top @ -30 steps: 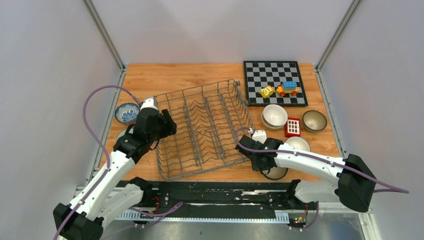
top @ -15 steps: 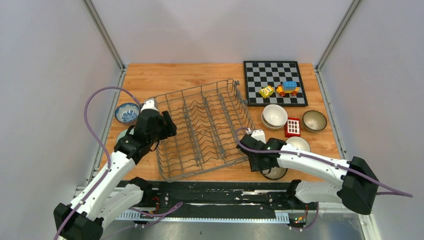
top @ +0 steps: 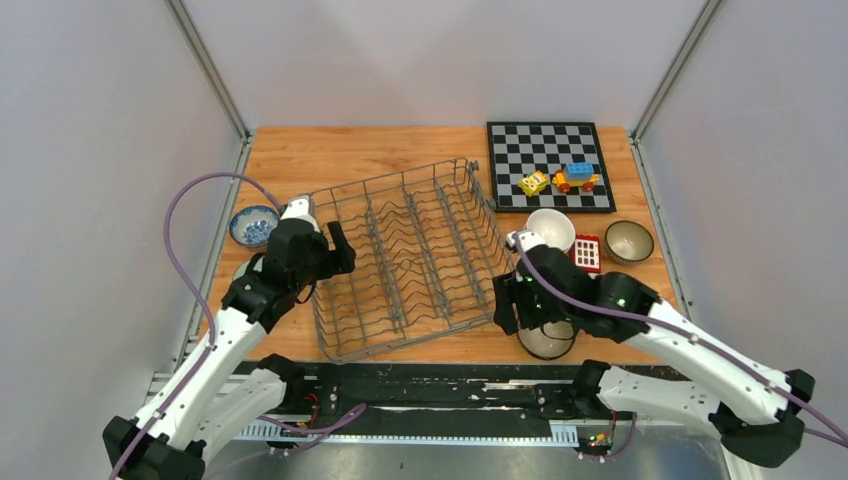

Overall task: Unload the bowls from the dish rack
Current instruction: Reset both arms

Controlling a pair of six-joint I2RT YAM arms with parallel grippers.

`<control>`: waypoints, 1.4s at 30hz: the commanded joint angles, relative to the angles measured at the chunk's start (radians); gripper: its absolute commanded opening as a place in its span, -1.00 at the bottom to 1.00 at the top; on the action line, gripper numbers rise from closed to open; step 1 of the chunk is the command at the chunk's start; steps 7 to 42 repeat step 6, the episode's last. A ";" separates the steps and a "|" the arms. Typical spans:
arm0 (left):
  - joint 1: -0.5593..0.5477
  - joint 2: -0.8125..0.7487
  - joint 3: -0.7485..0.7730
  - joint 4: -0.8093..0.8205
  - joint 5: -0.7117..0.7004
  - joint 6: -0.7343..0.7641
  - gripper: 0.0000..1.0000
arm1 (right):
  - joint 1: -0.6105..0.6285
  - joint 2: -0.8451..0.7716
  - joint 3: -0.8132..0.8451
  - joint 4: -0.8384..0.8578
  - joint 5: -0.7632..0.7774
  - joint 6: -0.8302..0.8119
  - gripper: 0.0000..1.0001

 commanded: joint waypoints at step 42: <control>-0.005 -0.085 0.021 0.015 -0.046 -0.005 0.87 | -0.001 -0.247 -0.002 0.250 0.135 -0.168 0.44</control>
